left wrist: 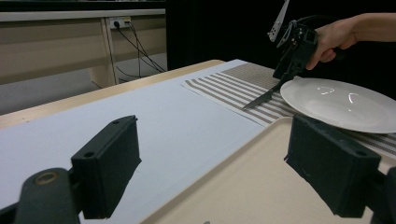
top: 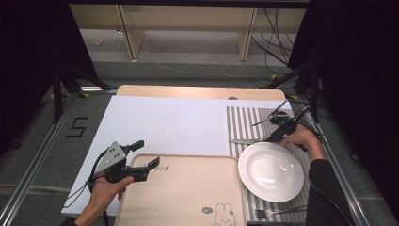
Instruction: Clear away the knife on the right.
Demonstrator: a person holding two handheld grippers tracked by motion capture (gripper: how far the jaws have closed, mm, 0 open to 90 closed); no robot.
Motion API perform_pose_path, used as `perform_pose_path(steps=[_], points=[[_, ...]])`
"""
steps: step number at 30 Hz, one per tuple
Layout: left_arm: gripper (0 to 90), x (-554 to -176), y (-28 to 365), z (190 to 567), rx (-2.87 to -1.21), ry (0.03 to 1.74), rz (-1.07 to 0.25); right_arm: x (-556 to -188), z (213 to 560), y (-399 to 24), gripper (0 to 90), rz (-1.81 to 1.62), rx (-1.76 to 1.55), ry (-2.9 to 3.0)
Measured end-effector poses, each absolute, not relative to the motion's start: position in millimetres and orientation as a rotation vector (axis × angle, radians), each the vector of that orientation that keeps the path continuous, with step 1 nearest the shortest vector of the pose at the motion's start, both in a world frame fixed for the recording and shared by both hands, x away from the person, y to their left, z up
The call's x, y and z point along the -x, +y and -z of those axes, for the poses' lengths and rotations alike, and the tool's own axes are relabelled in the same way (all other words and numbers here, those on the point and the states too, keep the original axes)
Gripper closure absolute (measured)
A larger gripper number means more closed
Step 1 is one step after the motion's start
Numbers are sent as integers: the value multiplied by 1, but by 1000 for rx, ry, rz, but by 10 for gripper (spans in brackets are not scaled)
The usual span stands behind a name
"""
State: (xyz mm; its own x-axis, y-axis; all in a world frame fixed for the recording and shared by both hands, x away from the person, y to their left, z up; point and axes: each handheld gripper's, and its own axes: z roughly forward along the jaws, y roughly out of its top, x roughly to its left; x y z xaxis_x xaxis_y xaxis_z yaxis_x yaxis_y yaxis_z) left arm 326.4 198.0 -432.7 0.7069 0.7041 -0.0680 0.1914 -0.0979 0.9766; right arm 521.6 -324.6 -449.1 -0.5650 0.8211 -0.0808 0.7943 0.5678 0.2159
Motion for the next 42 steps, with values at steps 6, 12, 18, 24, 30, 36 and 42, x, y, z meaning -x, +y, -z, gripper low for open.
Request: perform_pose_path(steps=[6,12,18,24,30,36,42], points=[[168,-327,198,433,-1648,737,-504,-523,450,-322,368,-209,-1318,2642],[169,-326,197,433,-1646,736,-502,-525,449,-319,398,-158,-1310,2673],[169,-327,197,433,-1648,736,-502,-525,452,-322,399,-123,-1301,2664],[170,-327,197,433,-1649,739,-502,-523,451,-319,429,-125,-1242,2685],[170,-327,197,433,-1649,738,-504,-523,451,-313,472,-106,-1196,2705],[170,-327,197,433,-1648,736,-502,-523,450,-311,533,-92,-1146,2730],[171,-326,197,433,-1648,736,-503,-523,450,-308,579,-77,-1103,2742]])
